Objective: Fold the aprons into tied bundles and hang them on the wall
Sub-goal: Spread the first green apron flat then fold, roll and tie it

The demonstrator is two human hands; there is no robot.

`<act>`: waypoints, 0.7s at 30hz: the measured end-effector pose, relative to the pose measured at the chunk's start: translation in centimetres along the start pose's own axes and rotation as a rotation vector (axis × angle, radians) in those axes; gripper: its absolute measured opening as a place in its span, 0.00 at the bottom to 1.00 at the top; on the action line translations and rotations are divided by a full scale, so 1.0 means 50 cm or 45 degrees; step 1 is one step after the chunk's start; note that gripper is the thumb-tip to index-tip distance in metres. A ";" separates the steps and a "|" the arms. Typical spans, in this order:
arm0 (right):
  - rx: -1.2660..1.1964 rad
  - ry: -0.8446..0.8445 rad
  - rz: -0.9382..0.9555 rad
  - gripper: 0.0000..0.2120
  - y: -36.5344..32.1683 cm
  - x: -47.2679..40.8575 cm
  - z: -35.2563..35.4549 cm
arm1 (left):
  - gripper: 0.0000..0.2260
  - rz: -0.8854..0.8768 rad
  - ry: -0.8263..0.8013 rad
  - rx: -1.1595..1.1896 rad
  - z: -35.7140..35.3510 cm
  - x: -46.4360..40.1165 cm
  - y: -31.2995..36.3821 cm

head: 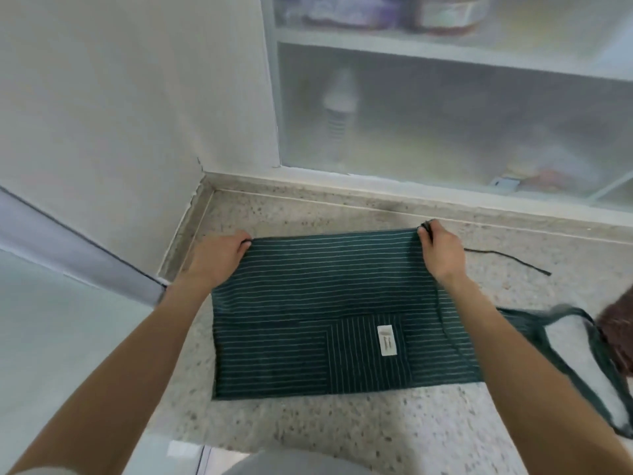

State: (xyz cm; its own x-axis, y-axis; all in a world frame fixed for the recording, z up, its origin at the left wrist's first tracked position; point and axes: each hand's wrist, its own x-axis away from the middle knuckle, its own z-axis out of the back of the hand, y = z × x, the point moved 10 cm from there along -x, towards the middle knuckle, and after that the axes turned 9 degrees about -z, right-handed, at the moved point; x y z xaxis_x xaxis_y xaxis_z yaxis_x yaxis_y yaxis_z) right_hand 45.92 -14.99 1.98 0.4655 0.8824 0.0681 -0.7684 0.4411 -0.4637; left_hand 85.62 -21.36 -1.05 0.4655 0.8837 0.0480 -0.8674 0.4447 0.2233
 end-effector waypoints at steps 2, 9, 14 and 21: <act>0.060 -0.085 -0.072 0.13 0.014 -0.037 -0.061 | 0.13 0.028 -0.056 0.032 -0.046 -0.027 -0.031; 0.233 -0.323 -0.191 0.12 0.052 -0.111 -0.206 | 0.11 0.044 -0.228 0.163 -0.149 -0.093 -0.074; 0.477 -0.201 -0.126 0.10 0.054 -0.135 -0.222 | 0.08 -0.029 -0.090 0.069 -0.153 -0.102 -0.109; 0.543 -0.053 -0.193 0.10 0.055 -0.148 -0.228 | 0.13 0.043 0.077 -0.264 -0.124 -0.117 -0.130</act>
State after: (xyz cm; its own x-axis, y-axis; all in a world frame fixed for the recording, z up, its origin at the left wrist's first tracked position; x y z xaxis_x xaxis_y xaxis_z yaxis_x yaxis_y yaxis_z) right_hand 45.38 -22.15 -9.86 0.5752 0.8047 0.1468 -0.8093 0.5860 -0.0408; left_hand 87.44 -28.52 -8.82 0.4298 0.9029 -0.0078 -0.9027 0.4299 0.0172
